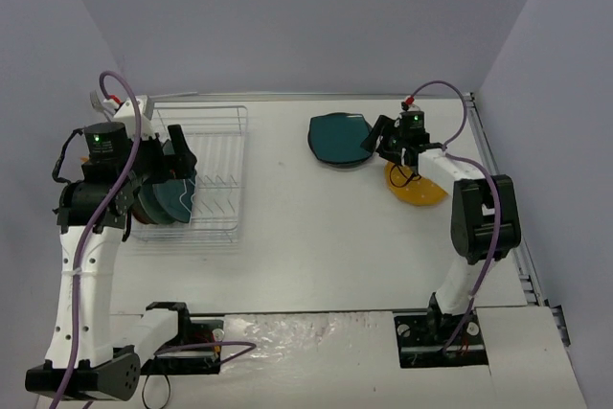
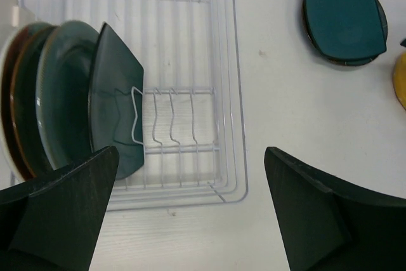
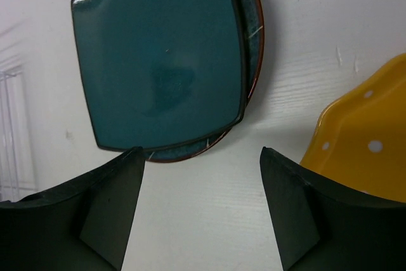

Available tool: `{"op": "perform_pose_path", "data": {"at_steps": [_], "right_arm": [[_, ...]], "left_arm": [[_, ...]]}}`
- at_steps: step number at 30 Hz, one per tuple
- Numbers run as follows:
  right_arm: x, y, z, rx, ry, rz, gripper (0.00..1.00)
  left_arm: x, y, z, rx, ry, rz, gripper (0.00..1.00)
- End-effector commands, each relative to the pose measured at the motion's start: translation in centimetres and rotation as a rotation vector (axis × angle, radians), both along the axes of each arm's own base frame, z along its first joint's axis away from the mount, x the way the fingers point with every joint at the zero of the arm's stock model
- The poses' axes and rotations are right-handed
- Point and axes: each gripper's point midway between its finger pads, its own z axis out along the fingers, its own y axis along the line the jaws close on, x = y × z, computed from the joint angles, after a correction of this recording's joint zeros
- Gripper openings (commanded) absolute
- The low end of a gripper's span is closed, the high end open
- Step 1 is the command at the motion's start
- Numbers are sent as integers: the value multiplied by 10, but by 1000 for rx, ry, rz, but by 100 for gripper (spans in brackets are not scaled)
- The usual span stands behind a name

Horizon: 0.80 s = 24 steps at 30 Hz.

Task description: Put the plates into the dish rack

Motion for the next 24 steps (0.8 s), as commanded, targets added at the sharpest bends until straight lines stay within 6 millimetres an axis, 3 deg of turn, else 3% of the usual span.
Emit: {"op": "perform_pose_path", "data": {"at_steps": [1,6,15,20,24], "right_arm": [[40,-3,14,-51,-83,-58,64],[53,8,-9,-50,-46,-60,51],[51,7,-30,-75,0,-101,27],[47,3,-30,-91,7,-108,6],[41,-1,-19,-99,0,-115,0]], "left_arm": [[-6,-17,-2,-101,-27,-35,97],[-19,-19,-23,-108,18,-40,97],[-20,-25,-28,-136,27,-59,97],[-18,-27,-30,-147,31,-66,97],[-17,-29,-30,-154,31,-76,97]]}}
